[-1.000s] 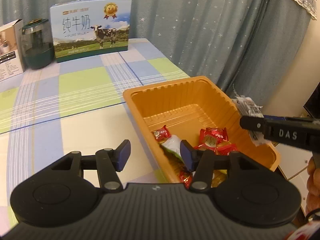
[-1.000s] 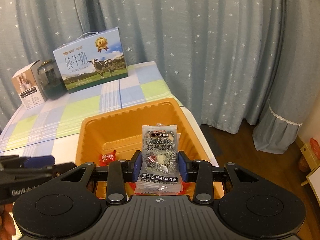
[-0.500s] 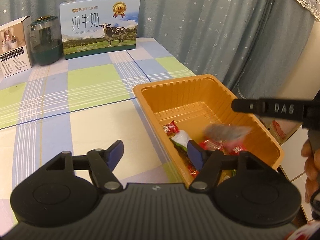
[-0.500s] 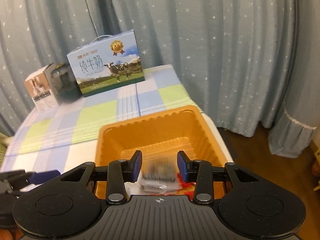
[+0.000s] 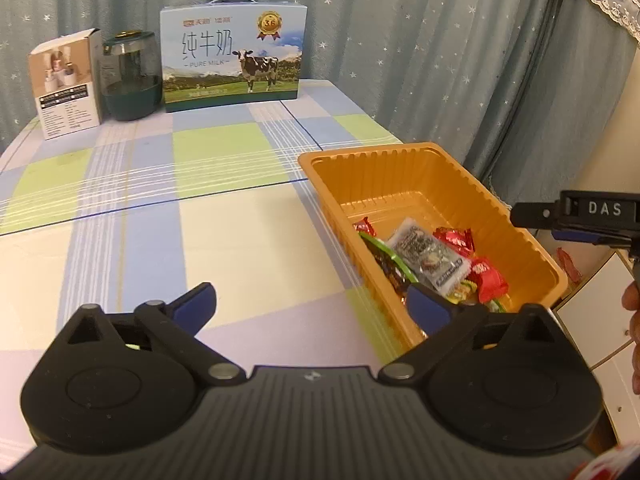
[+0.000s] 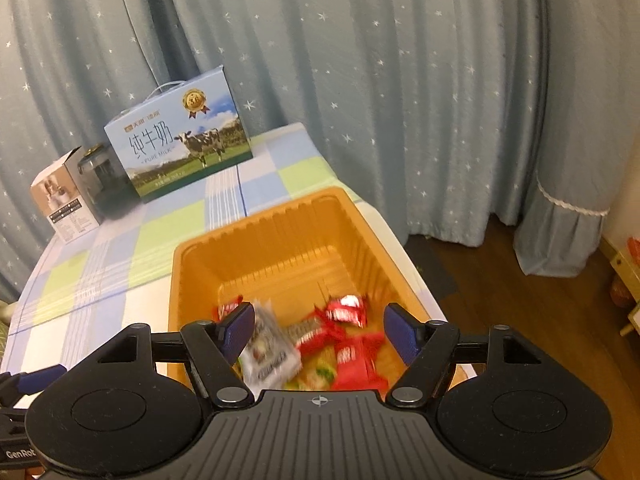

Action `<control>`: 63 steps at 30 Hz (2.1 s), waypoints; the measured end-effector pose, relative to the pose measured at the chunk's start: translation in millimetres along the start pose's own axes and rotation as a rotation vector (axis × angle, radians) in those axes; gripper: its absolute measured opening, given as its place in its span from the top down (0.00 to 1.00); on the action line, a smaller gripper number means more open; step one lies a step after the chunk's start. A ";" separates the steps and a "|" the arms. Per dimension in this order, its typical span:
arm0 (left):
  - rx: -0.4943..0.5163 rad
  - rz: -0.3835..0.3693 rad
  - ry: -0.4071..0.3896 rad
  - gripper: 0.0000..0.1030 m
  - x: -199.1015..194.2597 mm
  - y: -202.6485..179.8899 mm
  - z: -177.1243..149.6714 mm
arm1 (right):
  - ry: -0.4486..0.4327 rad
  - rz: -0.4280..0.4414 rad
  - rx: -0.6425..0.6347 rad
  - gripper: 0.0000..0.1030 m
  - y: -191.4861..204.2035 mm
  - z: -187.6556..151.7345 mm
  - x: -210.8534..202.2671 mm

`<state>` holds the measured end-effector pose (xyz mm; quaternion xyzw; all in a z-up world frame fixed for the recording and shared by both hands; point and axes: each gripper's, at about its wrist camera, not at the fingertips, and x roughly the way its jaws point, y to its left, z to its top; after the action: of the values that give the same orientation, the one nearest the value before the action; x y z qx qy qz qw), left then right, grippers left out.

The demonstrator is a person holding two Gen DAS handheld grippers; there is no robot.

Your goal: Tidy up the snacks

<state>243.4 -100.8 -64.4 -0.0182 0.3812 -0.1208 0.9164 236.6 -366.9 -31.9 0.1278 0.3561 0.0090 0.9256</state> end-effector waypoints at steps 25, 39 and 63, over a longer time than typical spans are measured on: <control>-0.040 0.045 -0.040 0.00 -139.5 -9.8 -45.2 | 0.040 0.007 -0.076 0.27 54.4 -69.5 -137.1; -0.065 0.104 -0.051 0.00 -193.2 -12.0 -68.3 | 0.014 -0.001 -0.105 0.27 68.5 -102.1 -191.1; -0.073 0.121 -0.067 0.00 -240.6 -14.1 -97.9 | -0.019 -0.006 -0.149 0.27 87.5 -130.8 -233.2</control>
<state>7.9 -52.1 35.0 -0.0329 0.3550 -0.0506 0.9329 -17.4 -277.3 49.2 0.0576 0.3459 0.0313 0.9360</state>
